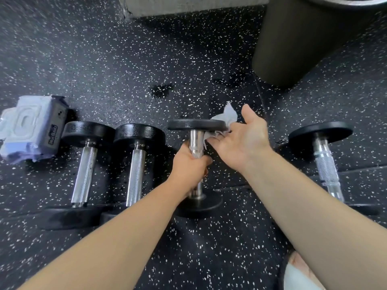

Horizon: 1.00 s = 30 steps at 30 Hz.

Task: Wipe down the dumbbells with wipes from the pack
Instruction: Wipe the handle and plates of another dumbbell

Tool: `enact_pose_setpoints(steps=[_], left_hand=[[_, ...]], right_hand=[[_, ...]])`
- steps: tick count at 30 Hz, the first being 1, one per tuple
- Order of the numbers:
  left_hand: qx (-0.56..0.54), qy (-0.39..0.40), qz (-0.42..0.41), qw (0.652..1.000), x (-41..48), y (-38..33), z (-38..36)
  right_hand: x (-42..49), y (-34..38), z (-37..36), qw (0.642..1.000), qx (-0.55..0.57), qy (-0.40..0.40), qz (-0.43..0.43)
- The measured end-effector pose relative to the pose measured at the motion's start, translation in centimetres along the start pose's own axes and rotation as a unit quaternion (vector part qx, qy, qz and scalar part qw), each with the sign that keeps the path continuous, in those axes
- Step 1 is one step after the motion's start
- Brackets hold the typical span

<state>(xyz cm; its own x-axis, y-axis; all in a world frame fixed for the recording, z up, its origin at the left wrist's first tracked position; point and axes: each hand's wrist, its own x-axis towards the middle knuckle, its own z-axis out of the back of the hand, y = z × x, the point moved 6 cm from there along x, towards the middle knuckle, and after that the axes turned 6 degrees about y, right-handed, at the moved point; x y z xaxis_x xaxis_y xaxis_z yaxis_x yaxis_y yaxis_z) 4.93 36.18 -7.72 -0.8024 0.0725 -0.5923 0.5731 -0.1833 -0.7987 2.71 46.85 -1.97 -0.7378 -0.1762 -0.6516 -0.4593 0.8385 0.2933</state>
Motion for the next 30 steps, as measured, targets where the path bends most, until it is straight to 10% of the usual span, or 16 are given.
enact_pose_setpoints(steps=[11, 30], left_hand=[[0.228, -0.118, -0.085, 0.963, -2.2, -1.7, 0.6], [0.045, -0.070, 0.011, 0.996, -0.7, 0.3, 0.4]], right_hand=[[0.5, -0.9, 0.6, 0.996, -0.069, -0.045, 0.029], [0.2, -1.4, -1.1, 0.998, -0.044, -0.035, 0.009]])
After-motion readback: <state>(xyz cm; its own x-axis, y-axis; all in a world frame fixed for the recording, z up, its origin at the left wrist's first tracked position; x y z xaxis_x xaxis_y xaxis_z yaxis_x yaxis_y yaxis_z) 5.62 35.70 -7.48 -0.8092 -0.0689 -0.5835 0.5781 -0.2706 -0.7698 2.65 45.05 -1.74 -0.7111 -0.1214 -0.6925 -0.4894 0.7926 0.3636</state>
